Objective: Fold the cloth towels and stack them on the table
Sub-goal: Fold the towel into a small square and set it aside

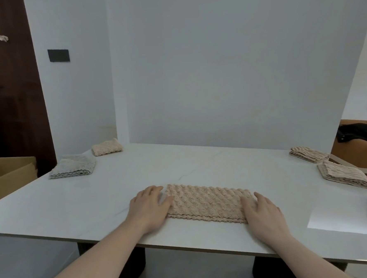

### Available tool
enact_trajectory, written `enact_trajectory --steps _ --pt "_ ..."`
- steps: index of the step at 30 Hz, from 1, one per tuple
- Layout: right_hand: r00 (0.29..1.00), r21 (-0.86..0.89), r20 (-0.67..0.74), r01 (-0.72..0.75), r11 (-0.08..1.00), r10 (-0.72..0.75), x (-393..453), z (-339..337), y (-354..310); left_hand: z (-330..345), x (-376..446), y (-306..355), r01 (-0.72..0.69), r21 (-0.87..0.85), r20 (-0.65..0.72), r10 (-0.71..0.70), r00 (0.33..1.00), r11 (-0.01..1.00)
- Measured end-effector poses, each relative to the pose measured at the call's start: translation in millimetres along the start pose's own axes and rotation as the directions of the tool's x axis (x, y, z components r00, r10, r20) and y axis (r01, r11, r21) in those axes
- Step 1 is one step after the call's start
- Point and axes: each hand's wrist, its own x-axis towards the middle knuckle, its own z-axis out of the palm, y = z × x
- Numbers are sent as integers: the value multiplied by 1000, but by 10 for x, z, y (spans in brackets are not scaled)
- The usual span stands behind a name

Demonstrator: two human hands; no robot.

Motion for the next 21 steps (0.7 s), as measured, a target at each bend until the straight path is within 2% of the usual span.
enact_trajectory --steps 2,5,8,11,17,21 --pt "1000 -81 5 -29 996 30 47 43 10 55 1 -38 9 21 18 -9 1000 1000" --pt "984 70 -26 -175 982 177 57 19 -106 76 8 -14 -24 30 41 23 999 999" --pt "971 104 -8 -236 966 238 94 -11 -165 56 23 -27 -15 35 57 13 998 999" --pt "966 144 -16 -255 956 260 100 -49 -172 56 22 -29 -19 22 52 18 998 1000" --pt "933 384 26 -341 858 359 116 -159 -184 15 -12 0 -27 -12 17 27 999 1000" --pt "946 532 -22 -262 805 322 157 -313 -324 -12 -51 8 -17 -43 19 18 1000 999"
